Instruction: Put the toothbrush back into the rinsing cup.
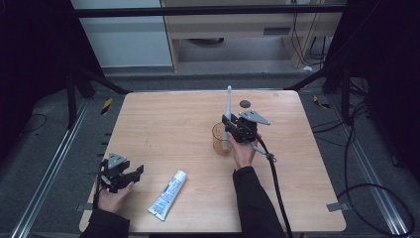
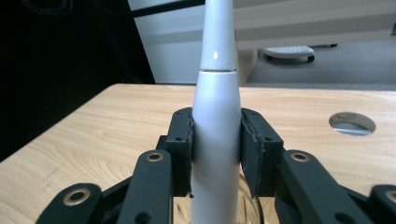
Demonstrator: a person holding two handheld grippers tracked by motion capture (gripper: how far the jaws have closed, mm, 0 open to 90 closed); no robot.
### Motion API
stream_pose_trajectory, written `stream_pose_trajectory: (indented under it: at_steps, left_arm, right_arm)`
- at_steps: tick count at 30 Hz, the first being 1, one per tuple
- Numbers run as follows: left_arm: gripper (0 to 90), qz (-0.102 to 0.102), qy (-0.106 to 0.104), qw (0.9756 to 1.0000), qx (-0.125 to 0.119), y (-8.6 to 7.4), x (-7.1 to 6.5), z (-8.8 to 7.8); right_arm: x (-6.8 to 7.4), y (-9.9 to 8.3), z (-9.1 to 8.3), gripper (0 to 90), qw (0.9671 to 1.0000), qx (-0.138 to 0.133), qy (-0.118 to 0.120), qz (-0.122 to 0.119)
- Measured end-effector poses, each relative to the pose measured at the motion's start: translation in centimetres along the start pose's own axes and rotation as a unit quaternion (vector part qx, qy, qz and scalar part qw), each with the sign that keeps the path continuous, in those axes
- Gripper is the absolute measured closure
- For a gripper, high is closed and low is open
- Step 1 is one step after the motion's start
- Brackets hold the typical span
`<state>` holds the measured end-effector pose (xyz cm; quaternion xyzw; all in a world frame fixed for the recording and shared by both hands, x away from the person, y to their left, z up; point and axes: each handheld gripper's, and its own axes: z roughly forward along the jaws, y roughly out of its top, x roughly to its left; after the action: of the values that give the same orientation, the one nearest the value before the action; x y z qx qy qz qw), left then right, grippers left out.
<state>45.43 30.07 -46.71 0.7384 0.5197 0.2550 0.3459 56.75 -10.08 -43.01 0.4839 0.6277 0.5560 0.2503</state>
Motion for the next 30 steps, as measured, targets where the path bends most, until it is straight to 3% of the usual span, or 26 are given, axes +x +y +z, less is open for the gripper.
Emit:
stream_pose_trajectory:
  at_steps: [13,30]
  left_arm:
    - [40.1,0.001,0.000,1.0000,0.001,0.00,-0.03,0.02]
    - [40.1,0.002,0.000,1.0000,0.002,0.01,-0.08,0.05]
  right_arm:
    - [-0.34,-0.93,0.29,66.7,0.9988,0.048,-0.011,-0.009]
    - [-0.48,-0.63,-0.05,60.5,0.9986,0.047,-0.005,-0.021]
